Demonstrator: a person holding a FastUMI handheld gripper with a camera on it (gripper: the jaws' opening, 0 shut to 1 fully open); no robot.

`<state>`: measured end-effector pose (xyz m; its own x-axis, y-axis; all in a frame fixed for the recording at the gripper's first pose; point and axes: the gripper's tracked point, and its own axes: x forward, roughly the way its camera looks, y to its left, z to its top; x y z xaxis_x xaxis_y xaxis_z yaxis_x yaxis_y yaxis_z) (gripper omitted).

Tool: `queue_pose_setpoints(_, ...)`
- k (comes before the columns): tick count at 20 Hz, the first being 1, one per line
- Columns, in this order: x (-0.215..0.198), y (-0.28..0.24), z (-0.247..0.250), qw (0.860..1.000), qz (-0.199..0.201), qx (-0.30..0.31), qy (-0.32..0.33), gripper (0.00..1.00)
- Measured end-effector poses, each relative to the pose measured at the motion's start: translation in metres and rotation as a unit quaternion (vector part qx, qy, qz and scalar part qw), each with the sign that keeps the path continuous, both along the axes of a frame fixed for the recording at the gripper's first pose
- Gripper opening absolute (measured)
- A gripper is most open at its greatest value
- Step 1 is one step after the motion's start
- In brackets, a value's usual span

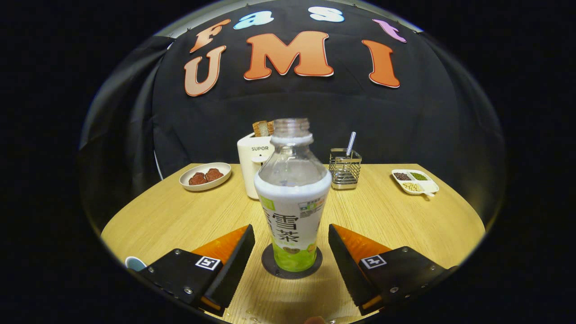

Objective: Take the bottle from table, then pour the juice into the cup, finally place the bottle on the coaster

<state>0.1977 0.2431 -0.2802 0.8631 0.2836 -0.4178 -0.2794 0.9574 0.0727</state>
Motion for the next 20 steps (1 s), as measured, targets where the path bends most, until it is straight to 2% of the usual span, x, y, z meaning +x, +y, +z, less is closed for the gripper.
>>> queue_pose_setpoints(9,-0.065,-0.056,0.105,0.997,-0.013,0.023,-0.066,0.97)
queue_pose_setpoints(14,-0.098,-0.115,0.159,0.992,-0.042,0.003,-0.115,0.97)
queue_pose_setpoints(20,-0.126,-0.167,0.195,0.986,-0.069,-0.028,-0.152,0.97)
